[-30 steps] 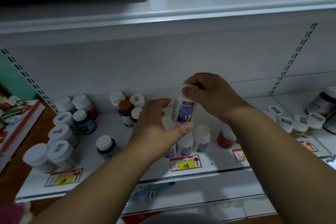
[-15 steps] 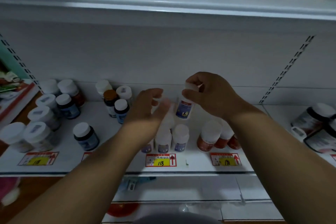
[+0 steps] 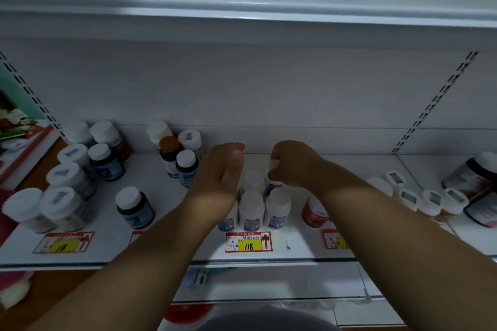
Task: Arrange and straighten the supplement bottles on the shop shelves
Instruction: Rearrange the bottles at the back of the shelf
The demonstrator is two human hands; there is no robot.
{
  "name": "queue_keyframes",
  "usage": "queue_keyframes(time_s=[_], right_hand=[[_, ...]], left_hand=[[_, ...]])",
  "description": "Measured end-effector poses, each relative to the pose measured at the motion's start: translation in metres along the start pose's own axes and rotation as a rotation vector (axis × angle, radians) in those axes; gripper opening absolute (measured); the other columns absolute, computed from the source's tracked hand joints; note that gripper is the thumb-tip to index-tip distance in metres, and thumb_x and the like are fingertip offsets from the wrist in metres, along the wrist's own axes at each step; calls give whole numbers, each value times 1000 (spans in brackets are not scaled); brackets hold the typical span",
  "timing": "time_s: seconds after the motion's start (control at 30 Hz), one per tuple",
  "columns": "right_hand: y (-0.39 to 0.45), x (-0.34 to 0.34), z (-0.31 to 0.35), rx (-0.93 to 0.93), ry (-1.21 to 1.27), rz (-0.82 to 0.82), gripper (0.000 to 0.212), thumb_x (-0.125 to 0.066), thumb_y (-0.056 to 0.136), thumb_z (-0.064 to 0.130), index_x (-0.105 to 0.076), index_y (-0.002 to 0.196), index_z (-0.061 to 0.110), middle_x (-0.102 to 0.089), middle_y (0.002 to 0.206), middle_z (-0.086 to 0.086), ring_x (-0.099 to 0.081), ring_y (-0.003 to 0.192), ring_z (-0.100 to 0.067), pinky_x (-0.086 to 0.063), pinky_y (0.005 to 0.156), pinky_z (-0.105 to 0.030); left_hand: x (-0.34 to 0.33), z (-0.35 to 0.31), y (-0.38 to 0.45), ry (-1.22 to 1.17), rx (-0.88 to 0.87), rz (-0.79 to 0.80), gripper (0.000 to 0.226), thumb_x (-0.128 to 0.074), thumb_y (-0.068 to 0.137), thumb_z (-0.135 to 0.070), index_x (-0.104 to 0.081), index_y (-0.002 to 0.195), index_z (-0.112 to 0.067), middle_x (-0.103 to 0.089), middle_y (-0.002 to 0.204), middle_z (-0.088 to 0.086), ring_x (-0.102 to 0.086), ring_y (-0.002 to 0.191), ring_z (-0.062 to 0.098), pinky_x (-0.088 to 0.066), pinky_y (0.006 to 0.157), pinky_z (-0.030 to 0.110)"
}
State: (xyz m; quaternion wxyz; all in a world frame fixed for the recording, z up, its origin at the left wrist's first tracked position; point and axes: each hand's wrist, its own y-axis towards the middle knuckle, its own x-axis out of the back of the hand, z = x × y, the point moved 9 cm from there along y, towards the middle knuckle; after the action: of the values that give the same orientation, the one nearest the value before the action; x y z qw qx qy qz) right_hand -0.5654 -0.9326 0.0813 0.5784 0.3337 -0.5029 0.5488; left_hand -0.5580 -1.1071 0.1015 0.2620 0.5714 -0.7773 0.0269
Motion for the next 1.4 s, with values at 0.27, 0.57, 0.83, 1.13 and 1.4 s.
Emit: queue_keyframes(time_s=[0.27, 0.57, 0.83, 1.13, 1.4], right_hand=[[-4, -5, 4, -39, -27, 55, 20, -67, 77, 28, -61, 71, 10, -58, 81, -7, -59, 85, -27, -46, 66, -27], [-22, 7, 10, -50, 68, -81, 45, -58, 90, 36, -52, 131, 18, -53, 134, -6, -49, 121, -23, -33, 87, -25], [-39, 23, 80, 298, 187, -253, 37, -60, 91, 31, -57, 125, 18, -58, 118, -4, -55, 107, -18, -34, 80, -22], [-27, -6, 152, 444, 211, -211, 25, -62, 90, 30, -62, 111, 17, -54, 100, 1, -52, 89, -13, -34, 70, -24], [27, -34, 188, 278, 106, -179, 17, -61, 88, 21, -56, 104, 16, -52, 98, -5, -57, 99, -27, -34, 73, -25]], left_hand=[[2, -1, 1, 27, -67, 77, 74, -17, 89, -64, -58, 110, -7, -57, 101, 11, -47, 90, 12, -41, 87, 38], [-2, 8, -2, 198, -75, 194, 43, -45, 95, -48, -49, 130, -25, -50, 121, -8, -48, 108, 7, -37, 89, 24], [42, 15, -18, 232, -12, 35, 41, -56, 90, -37, -47, 130, -34, -46, 120, -18, -46, 111, 3, -35, 90, 16], [116, 37, -43, 285, 26, -169, 32, -58, 88, -36, -48, 119, -42, -49, 110, -18, -48, 103, 2, -40, 83, 21], [144, 68, -18, 352, 13, -7, 39, -58, 90, -36, -50, 127, -34, -45, 113, -19, -47, 106, 4, -37, 83, 21]])
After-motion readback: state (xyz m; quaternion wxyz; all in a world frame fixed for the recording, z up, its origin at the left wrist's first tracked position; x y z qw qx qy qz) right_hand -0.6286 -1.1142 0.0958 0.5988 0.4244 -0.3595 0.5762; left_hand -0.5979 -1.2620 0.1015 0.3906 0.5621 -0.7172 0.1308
